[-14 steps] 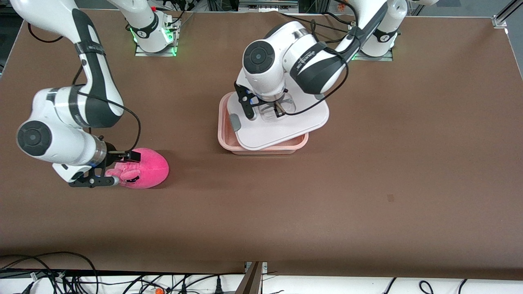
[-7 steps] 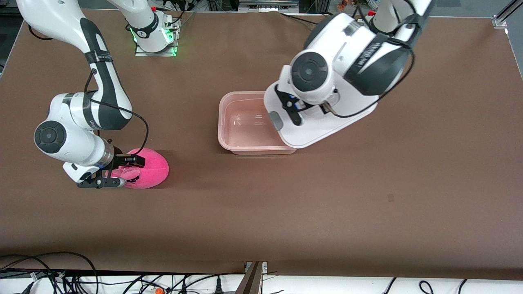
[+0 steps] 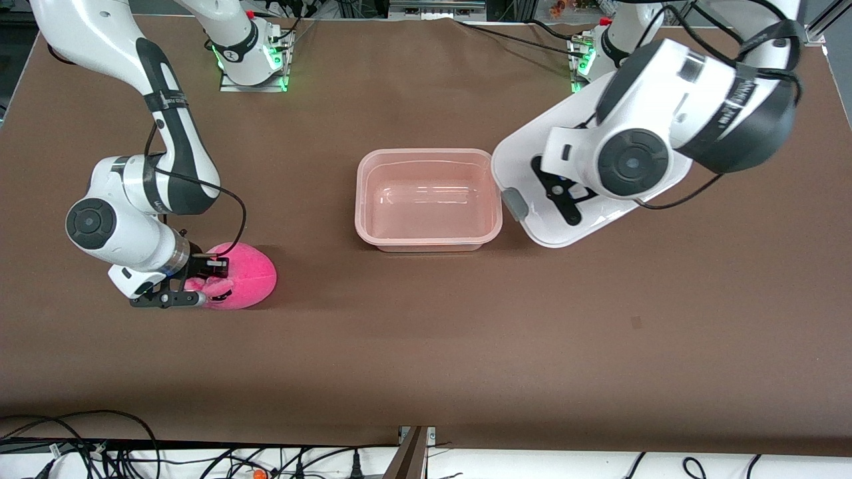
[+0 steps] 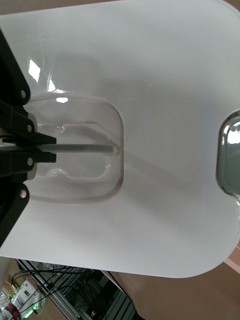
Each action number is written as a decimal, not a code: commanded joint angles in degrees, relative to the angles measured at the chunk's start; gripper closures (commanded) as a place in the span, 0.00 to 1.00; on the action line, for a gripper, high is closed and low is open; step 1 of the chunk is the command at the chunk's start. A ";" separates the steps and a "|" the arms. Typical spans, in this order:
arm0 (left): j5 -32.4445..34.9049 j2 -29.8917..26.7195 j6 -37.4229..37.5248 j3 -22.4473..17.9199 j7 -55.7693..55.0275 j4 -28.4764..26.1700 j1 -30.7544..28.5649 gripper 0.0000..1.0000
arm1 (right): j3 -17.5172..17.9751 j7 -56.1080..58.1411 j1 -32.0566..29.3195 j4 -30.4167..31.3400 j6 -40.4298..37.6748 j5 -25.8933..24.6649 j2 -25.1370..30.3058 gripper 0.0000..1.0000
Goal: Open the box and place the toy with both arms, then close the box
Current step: 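Grasp the pink plush toy with the right gripper and lift it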
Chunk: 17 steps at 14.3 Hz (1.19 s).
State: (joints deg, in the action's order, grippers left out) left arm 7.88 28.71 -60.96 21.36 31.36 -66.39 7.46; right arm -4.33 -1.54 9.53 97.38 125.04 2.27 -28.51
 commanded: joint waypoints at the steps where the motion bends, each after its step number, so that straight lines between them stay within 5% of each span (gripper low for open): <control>1: 4.15 -0.94 1.02 0.26 6.77 -0.40 -1.91 1.00 | 0.20 3.29 -0.47 0.45 0.12 2.21 0.91 1.00; 4: 6.70 -0.94 0.58 0.26 11.87 -0.49 -3.32 1.00 | 0.37 6.99 -0.12 -0.69 -1.98 2.12 1.88 1.00; 8: 7.41 -0.93 0.23 0.35 13.91 -0.58 -4.91 1.00 | 3.44 12.25 0.23 -8.67 -14.00 2.21 2.85 1.00; 13: 7.50 -0.85 0.23 0.26 13.91 -0.76 -5.09 1.00 | 12.04 29.09 0.23 -18.78 -26.93 1.86 3.81 1.00; 17: 8.81 -0.76 -2.39 0.26 19.94 -0.76 -5.17 1.00 | 18.47 41.35 1.28 -22.75 -29.41 1.16 3.99 1.00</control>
State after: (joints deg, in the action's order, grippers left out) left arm 13.95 28.72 -61.49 21.16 45.92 -66.46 2.64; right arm 11.86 34.72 10.50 77.20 97.58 3.56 -24.27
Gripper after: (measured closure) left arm 0.930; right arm 0.947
